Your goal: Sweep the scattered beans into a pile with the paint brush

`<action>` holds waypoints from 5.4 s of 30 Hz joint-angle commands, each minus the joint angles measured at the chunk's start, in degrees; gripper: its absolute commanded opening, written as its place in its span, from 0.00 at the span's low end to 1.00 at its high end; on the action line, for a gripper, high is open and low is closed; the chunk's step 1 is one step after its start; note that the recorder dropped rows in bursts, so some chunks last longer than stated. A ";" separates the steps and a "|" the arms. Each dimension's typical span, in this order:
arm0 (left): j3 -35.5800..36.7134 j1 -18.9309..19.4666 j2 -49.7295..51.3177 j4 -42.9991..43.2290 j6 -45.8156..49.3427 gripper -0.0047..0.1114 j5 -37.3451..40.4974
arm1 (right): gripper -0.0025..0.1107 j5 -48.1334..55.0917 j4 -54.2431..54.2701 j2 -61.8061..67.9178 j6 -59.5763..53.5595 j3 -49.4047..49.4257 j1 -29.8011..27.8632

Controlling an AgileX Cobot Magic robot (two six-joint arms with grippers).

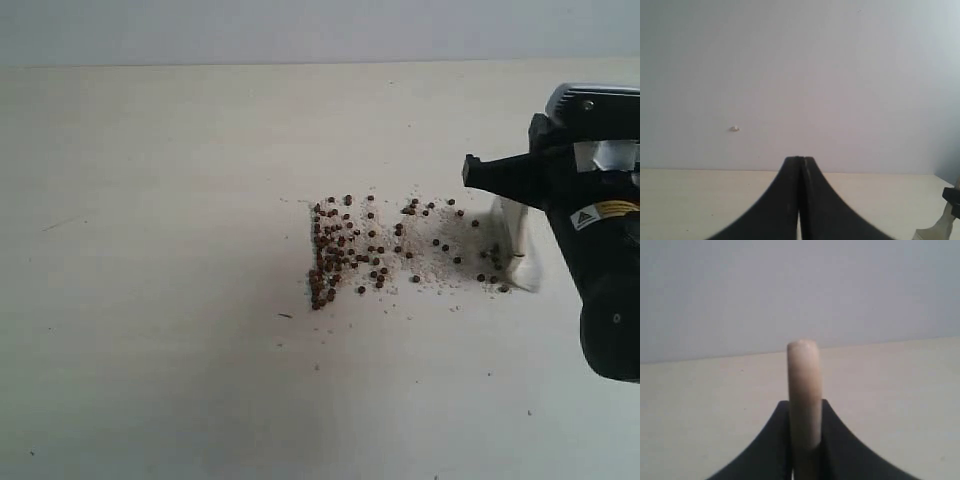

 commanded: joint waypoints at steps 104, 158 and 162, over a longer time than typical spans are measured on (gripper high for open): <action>0.17 0.02 -0.20 -0.08 0.00 0.04 -0.20 | 0.02 31.60 -12.64 -29.41 -6.45 -1.39 -0.29; 0.17 0.02 -0.20 -0.08 0.00 0.04 -0.20 | 0.02 -0.82 -113.78 -10.17 57.46 -15.10 -17.23; 0.17 0.02 -0.20 -0.08 0.00 0.04 -0.20 | 0.02 -0.82 -114.52 -3.78 53.03 -15.10 -17.99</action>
